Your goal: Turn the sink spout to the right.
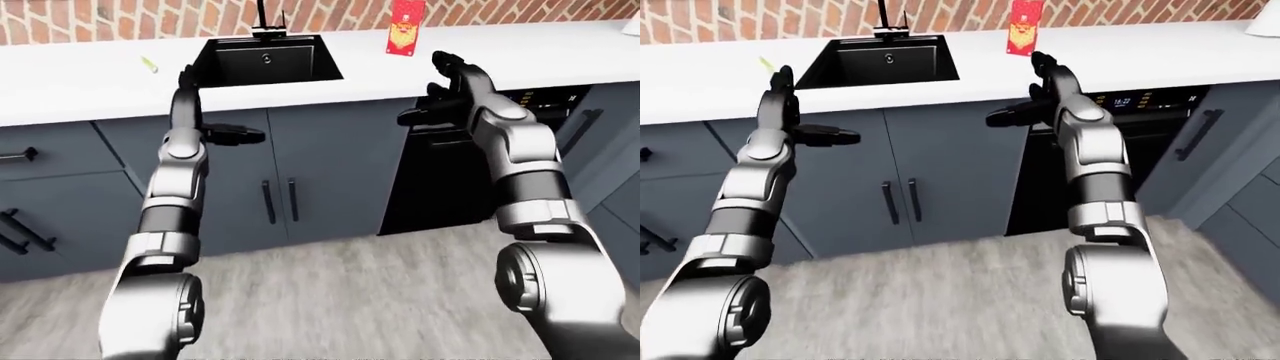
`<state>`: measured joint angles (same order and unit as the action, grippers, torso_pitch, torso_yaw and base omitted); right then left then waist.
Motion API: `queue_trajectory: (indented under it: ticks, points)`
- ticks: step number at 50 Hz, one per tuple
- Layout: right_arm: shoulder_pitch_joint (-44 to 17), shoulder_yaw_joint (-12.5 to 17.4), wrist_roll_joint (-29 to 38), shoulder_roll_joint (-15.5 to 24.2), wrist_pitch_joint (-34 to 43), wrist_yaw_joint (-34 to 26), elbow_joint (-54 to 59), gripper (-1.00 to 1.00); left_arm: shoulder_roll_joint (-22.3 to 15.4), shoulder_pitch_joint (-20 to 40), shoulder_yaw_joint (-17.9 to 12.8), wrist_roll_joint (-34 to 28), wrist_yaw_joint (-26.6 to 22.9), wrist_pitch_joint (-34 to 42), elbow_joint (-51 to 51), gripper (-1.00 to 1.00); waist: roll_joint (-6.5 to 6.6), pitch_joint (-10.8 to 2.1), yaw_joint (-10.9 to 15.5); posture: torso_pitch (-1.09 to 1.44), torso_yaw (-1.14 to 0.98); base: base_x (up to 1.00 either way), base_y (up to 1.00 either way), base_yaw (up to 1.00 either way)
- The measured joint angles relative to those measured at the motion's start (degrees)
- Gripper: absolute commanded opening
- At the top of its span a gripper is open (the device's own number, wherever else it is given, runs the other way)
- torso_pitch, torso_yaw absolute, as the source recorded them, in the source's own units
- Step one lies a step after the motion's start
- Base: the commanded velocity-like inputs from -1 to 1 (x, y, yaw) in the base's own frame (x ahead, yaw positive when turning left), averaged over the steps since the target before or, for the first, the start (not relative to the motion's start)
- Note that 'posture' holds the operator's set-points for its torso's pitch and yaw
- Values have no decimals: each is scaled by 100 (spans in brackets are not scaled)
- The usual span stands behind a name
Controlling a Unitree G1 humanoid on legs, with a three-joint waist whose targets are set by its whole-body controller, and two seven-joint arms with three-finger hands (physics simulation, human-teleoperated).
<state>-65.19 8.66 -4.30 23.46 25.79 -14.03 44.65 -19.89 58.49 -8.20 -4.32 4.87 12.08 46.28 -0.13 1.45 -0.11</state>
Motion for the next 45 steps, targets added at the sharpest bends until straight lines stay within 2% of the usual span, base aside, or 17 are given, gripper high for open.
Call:
queue_trajectory:
  ticks: [6, 14, 22, 25, 27, 29, 32, 35, 36, 38, 40, 42, 45]
  points:
    - [60, -3, 40, 18, 128, -41, -152, 100, -96, 92, -44, 2, 54, -42, 286, 100, 42, 73, 20, 0, 0, 18, 0, 0]
    - [60, 9, 66, 22, 206, -65, -463, 100, -145, 145, -59, 26, 102, -136, 116, 100, 8, 56, 12, 0, 0, 22, 0, 0]
    - [156, 55, 132, 59, 340, -49, -489, 100, -67, 90, 11, 53, 69, -108, 233, 100, 288, 100, -50, 0, 0, 25, 0, 0]
    - [200, 14, 113, 8, 397, -75, -585, 100, -111, 46, -38, 50, 91, -44, 154, 100, 189, 89, 39, 0, 0, 26, 0, 0]
    - [223, -21, 87, -22, 443, -103, -701, 100, -130, -8, -73, 42, 123, -22, 101, 100, 236, 88, 95, 0, 0, 27, 0, 0]
    - [233, -23, 66, -26, 447, -121, -747, 100, -135, -11, -81, 37, 139, -15, 118, 100, 216, 48, 108, 0, 0, 27, 0, 0]
    - [181, 4, 75, -15, 381, -106, -657, 100, -157, 42, -85, 50, 125, -13, 62, 100, 19, 47, 126, 0, 0, 27, 0, 0]
    - [88, 9, 100, 7, 296, -90, -535, 100, -167, 116, -83, 60, 117, -62, 12, 100, -293, 8, 123, 0, 0, 27, 0, 0]
    - [104, 27, 109, 31, 271, -84, -532, 100, -118, 98, -61, 61, 114, -80, -5, 100, -248, 29, 81, 0, 0, 27, 0, 0]
    - [174, 54, 131, 43, 270, -67, -488, 100, -51, 53, 10, 74, 79, -62, 43, 100, -293, 87, 14, 0, 0, 27, 0, 0]
    - [202, 57, 149, 44, 325, -58, -452, 100, -36, 25, 38, 86, 42, -4, 69, 100, -294, 73, -37, 0, 0, 27, 0, 0]
    - [186, 43, 159, 48, 360, -58, -496, 100, -51, 15, 16, 89, 36, 44, 43, 100, -184, 68, -39, 0, 0, 13, 0, 0]
    - [130, 9, 209, 62, 273, -91, -658, 100, -103, 90, -30, 74, 72, 11, -77, 100, -87, 173, -67, 0, 0, 0, 0, 0]
